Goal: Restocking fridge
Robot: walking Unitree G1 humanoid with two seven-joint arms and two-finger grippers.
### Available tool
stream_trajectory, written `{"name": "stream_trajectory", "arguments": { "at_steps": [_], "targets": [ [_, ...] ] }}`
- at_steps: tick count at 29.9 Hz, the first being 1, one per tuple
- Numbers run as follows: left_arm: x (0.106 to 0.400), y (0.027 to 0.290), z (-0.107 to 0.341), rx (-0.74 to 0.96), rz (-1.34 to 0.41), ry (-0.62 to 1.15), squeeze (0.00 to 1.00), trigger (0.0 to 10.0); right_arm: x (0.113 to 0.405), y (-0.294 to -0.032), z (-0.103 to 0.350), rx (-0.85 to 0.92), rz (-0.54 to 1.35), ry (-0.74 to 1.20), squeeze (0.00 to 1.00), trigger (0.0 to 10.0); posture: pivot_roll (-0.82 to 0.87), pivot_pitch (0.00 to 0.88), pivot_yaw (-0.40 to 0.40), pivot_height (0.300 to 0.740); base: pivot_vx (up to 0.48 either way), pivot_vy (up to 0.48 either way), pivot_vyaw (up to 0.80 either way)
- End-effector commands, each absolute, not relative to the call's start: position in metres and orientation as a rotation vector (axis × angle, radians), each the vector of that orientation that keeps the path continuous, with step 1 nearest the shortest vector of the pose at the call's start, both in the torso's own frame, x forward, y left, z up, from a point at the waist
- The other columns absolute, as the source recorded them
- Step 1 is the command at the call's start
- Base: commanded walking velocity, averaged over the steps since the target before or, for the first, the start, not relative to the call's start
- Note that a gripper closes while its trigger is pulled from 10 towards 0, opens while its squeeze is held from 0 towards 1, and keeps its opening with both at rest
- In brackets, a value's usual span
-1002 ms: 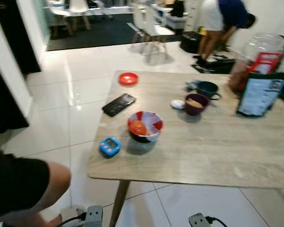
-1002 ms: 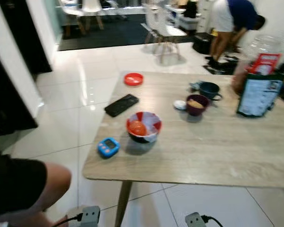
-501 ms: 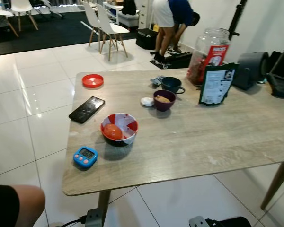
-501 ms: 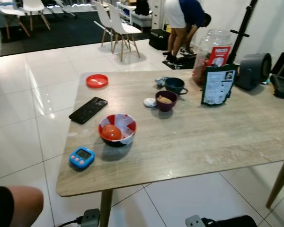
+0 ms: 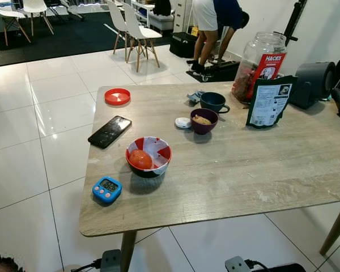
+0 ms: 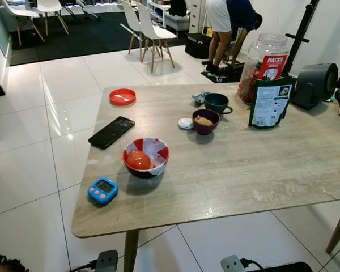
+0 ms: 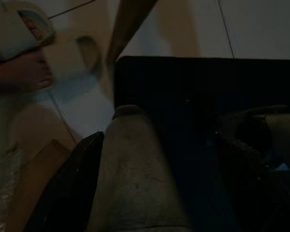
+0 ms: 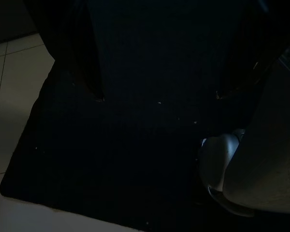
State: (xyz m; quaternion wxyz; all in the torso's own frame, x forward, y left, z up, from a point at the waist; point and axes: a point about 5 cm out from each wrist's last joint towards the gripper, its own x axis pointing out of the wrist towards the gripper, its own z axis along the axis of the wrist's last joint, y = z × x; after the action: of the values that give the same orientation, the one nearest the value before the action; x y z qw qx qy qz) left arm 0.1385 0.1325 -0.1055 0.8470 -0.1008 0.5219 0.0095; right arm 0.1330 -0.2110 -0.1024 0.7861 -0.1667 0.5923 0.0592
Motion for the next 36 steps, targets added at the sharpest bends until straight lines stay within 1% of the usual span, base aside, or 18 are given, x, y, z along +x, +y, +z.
{"name": "stream_trajectory", "arguments": {
  "at_steps": [1,3,4,5,6,7,8,10,12,20,21,22,23,24,31,33,34,36],
  "targets": [
    [0.133,0.133,-0.108,-0.21,0.043,1.119,0.0,10.0,0.131,-0.211,-0.103,-0.361,0.116,1.285,0.0,10.0,0.01,0.0,0.003,0.74,0.0,0.0,0.0],
    [0.133,0.137,-0.107,-0.202,0.065,1.113,0.0,10.0,0.131,-0.209,-0.104,-0.35,0.107,1.285,0.0,10.0,0.0,0.0,0.008,0.74,0.0,0.0,0.0],
    [0.125,0.17,-0.109,-0.15,0.101,1.113,0.0,10.0,0.131,-0.208,-0.104,-0.354,0.108,1.284,0.0,10.0,0.0,0.0,0.007,0.74,0.0,0.0,0.0],
    [0.125,0.17,-0.109,-0.15,0.101,1.113,0.0,10.0,0.131,-0.208,-0.104,-0.354,0.108,1.284,0.0,10.0,0.0,0.0,0.007,0.74,0.0,0.0,0.0],
    [0.114,0.203,-0.108,-0.102,0.137,1.119,0.0,10.0,0.128,-0.219,-0.103,-0.379,0.107,1.282,0.0,10.0,0.0,0.0,0.005,0.74,0.0,0.0,0.0],
    [0.114,0.203,-0.108,-0.102,0.137,1.119,0.0,10.0,0.128,-0.219,-0.103,-0.379,0.107,1.282,0.0,10.0,0.0,0.0,0.005,0.74,0.0,0.0,0.0],
    [0.103,0.23,-0.105,-0.102,0.187,1.135,0.0,10.0,0.121,-0.234,-0.101,-0.387,0.087,1.295,0.0,10.0,-0.01,0.0,0.004,0.74,0.0,0.0,0.0],
    [0.103,0.23,-0.105,-0.102,0.187,1.135,0.0,10.0,0.121,-0.234,-0.101,-0.387,0.087,1.295,0.0,10.0,-0.01,0.0,0.004,0.74,0.0,0.0,0.0],
    [0.091,0.26,-0.1,-0.055,0.283,1.125,0.0,10.0,0.114,-0.254,-0.098,-0.377,0.05,1.305,0.0,10.0,-0.04,0.0,0.019,0.74,0.0,0.0,0.0],
    [0.088,0.268,-0.097,-0.025,0.389,1.078,0.0,10.0,0.107,-0.258,-0.099,-0.379,0.049,1.334,0.0,10.0,-0.02,0.0,0.011,0.74,0.0,0.0,0.0],
    [0.087,0.286,-0.091,-0.023,0.434,1.068,0.0,10.0,0.105,-0.257,-0.099,-0.375,0.05,1.337,0.0,10.0,-0.03,0.0,0.017,0.74,0.0,0.0,0.0],
    [0.087,0.286,-0.091,-0.023,0.434,1.068,0.0,10.0,0.105,-0.257,-0.099,-0.375,0.05,1.337,0.0,10.0,-0.03,0.0,0.017,0.74,0.0,0.0,0.0],
    [0.089,0.306,-0.082,-0.034,0.481,1.028,0.0,10.0,0.103,-0.256,-0.1,-0.366,0.049,1.339,0.0,10.0,-0.02,0.0,0.018,0.74,0.0,0.0,0.0],
    [0.102,0.338,-0.062,-0.038,0.555,0.903,0.0,10.0,0.099,-0.253,-0.102,-0.352,0.052,1.349,0.0,10.0,-0.01,0.0,0.016,0.74,0.0,0.0,0.0],
    [0.119,0.365,-0.038,-0.023,0.632,0.752,0.0,10.0,0.099,-0.251,-0.103,-0.344,0.059,1.349,0.0,10.0,0.01,0.0,0.017,0.74,0.0,0.0,0.0],
    [0.143,0.386,-0.008,-0.008,0.675,0.568,0.0,10.0,0.102,-0.248,-0.103,-0.338,0.065,1.342,0.0,10.0,0.02,0.0,0.017,0.74,0.0,0.0,0.0],
    [0.143,0.386,-0.008,-0.008,0.675,0.568,0.0,10.0,0.102,-0.248,-0.103,-0.338,0.065,1.342,0.0,10.0,0.02,0.0,0.017,0.74,0.0,0.0,0.0],
    [0.158,0.394,0.01,-0.023,0.656,0.446,0.0,10.0,0.104,-0.246,-0.103,-0.336,0.07,1.338,0.0,10.0,0.02,0.0,0.016,0.74,0.0,0.0,0.0]
  ]
}}
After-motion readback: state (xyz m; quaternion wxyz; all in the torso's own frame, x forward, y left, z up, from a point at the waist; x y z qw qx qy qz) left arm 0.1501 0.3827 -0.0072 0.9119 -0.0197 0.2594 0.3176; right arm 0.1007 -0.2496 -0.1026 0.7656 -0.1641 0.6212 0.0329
